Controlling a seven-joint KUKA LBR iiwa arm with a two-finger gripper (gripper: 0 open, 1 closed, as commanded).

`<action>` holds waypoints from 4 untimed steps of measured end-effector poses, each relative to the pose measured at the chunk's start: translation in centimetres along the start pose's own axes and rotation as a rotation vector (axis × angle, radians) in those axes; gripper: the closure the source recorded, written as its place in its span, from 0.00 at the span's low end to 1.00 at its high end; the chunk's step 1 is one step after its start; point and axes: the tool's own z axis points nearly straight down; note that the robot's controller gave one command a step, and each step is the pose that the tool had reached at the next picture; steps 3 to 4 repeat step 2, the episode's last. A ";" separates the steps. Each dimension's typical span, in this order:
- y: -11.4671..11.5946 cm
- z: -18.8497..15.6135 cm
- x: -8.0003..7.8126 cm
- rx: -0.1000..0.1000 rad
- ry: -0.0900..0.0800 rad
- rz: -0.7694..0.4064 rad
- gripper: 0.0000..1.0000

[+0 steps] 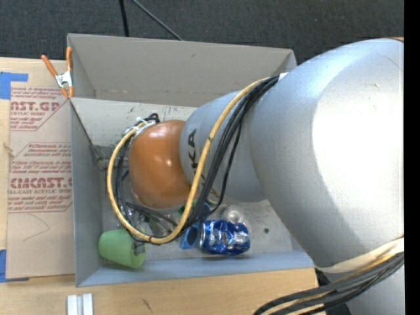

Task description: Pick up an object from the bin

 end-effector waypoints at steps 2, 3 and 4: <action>-4.7 -23.2 -2.0 0.001 0.005 0.016 1.00; -4.7 -23.2 -2.0 0.001 0.005 0.016 1.00; -4.7 -23.2 -2.0 0.001 0.005 0.016 1.00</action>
Offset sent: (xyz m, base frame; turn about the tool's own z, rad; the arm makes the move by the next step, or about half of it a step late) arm -0.0007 -0.0056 0.1010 -0.0063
